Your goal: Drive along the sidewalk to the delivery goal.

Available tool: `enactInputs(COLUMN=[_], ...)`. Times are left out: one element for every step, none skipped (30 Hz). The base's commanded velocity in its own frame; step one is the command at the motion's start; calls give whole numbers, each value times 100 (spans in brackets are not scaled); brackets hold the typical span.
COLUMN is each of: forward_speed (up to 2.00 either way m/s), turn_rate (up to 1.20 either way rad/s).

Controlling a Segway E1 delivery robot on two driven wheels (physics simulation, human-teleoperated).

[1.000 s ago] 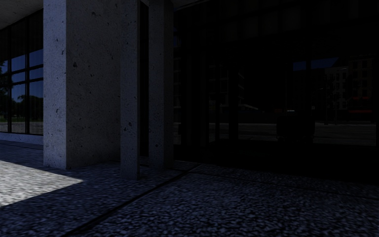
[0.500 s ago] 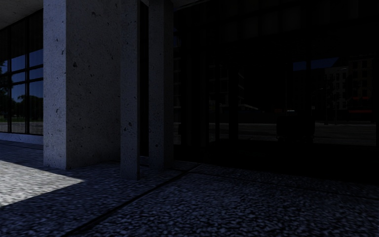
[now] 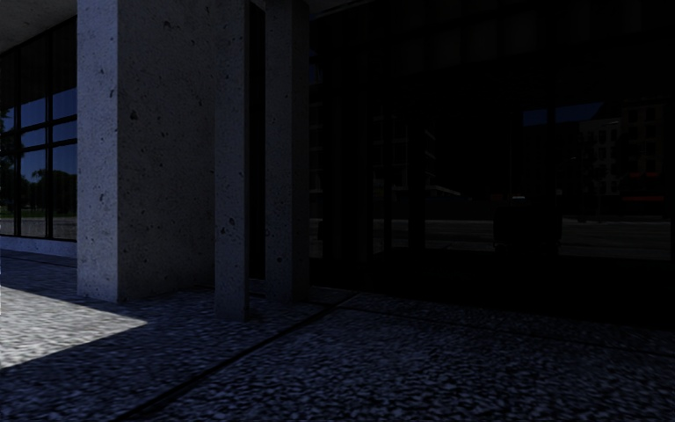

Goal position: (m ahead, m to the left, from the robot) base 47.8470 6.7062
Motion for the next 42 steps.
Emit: enactInputs(forward_speed=[97,98,99,99,99,99,99,99,99,99,99,102,102,103,104,104,104,104,104,104,104,104,104,104,104,104,104,104,104,104,104,104,104,104,104,104,104,104,104,105,105,105], turn_rate=[49,54,56,58,58,63,68,69,69,69,69,69,69,69,70,71,71,72,74,74,76,78,80,80,81,82,83,83,83,83,83,83,83,83,83,83,83,83,83,83,83,83])
